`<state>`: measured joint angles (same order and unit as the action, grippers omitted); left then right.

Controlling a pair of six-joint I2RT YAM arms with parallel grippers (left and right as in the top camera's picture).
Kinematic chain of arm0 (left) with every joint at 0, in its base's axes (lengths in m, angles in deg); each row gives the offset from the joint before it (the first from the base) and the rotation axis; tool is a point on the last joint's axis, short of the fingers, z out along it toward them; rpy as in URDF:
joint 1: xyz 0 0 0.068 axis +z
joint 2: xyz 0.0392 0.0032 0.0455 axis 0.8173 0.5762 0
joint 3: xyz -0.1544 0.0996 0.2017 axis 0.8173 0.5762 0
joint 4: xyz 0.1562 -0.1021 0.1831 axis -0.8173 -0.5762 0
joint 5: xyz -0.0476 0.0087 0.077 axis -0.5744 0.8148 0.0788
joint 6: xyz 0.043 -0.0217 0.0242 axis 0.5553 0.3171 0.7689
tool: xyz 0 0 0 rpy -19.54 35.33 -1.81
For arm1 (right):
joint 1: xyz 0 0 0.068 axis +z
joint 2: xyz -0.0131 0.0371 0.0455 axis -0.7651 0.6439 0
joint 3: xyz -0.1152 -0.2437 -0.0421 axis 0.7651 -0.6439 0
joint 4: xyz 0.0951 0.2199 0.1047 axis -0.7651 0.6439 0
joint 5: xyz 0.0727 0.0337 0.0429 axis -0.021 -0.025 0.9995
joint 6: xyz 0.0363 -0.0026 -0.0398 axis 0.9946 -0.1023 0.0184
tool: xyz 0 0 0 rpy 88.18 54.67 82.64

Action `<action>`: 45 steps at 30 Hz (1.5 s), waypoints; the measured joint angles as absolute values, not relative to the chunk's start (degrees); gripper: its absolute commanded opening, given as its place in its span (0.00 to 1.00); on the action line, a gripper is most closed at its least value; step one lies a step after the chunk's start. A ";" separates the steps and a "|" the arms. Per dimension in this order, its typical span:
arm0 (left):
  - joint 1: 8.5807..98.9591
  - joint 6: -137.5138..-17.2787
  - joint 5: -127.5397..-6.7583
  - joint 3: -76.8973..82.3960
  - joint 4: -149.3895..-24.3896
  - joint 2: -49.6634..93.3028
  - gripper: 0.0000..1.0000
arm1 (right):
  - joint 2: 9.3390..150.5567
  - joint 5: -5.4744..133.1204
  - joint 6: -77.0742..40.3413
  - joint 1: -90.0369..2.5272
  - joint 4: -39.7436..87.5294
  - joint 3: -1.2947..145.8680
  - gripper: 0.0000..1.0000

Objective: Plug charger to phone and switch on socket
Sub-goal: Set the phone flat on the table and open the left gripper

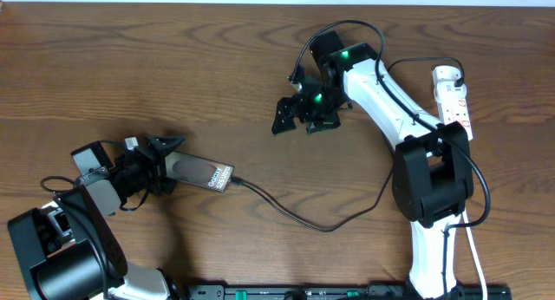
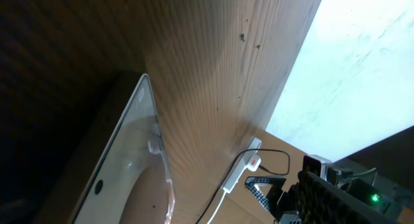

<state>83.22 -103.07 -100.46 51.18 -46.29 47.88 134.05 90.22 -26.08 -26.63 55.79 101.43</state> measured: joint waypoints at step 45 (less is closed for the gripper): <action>83.29 -106.08 -95.24 48.67 -66.03 45.90 0.90 | 134.05 89.58 -26.08 -25.58 56.41 101.43 0.99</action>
<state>83.29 -106.08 -95.24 48.67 -66.03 45.90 134.05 89.58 -26.08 -25.58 56.41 101.43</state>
